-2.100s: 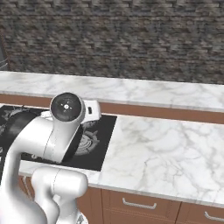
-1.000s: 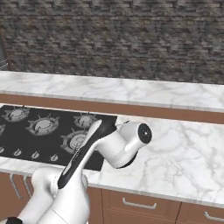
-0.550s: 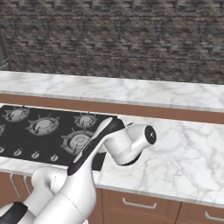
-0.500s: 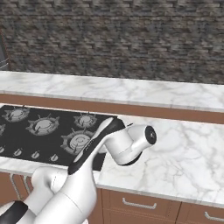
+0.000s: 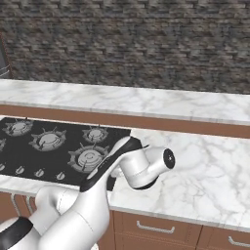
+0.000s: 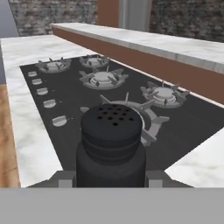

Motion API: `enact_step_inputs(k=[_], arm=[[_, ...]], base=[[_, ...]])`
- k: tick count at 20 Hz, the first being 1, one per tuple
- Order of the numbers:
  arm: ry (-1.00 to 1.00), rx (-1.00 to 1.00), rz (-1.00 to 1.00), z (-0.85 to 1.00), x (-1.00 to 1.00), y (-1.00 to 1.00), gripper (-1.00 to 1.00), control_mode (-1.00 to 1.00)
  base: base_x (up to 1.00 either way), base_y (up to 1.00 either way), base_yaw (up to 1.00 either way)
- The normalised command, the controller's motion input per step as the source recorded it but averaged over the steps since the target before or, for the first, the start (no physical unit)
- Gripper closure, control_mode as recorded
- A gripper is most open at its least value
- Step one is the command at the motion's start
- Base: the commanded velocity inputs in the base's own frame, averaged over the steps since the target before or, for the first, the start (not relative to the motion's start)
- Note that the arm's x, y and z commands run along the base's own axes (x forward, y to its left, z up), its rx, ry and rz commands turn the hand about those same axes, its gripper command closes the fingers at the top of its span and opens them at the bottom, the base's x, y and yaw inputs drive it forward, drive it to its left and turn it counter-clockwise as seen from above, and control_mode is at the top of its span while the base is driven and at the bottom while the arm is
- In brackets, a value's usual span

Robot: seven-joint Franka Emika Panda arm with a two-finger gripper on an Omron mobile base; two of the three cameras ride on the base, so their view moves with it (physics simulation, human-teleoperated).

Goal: Take 2 condiments from the cabinet and move them on the counter near the stove.Make sure the condiments are lined up with each other, next to each other.

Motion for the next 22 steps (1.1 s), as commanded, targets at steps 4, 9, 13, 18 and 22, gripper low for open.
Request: enact_step_inputs(k=[4, 9, 13, 18, 22], arm=[[0.00, 0.00, 0.00, -0.31, 0.08, 0.00, 1.00, -1.00], [0.00, 0.00, 0.01, -0.32, 0.18, 0.00, 1.00, -1.00], [0.00, 0.00, 0.00, -0.32, 0.15, 0.00, 1.00, -1.00], [0.00, 0.00, 0.02, -0.33, 0.25, 0.00, 1.00, -1.00], [0.00, 0.00, 0.01, -0.30, 0.20, 0.00, 1.00, -1.00]], base=[[0.00, 0.00, 0.00], [0.00, 0.00, 0.00], [0.00, 0.00, 0.00], [0.00, 0.00, 0.00], [0.00, 0.00, 0.00]])
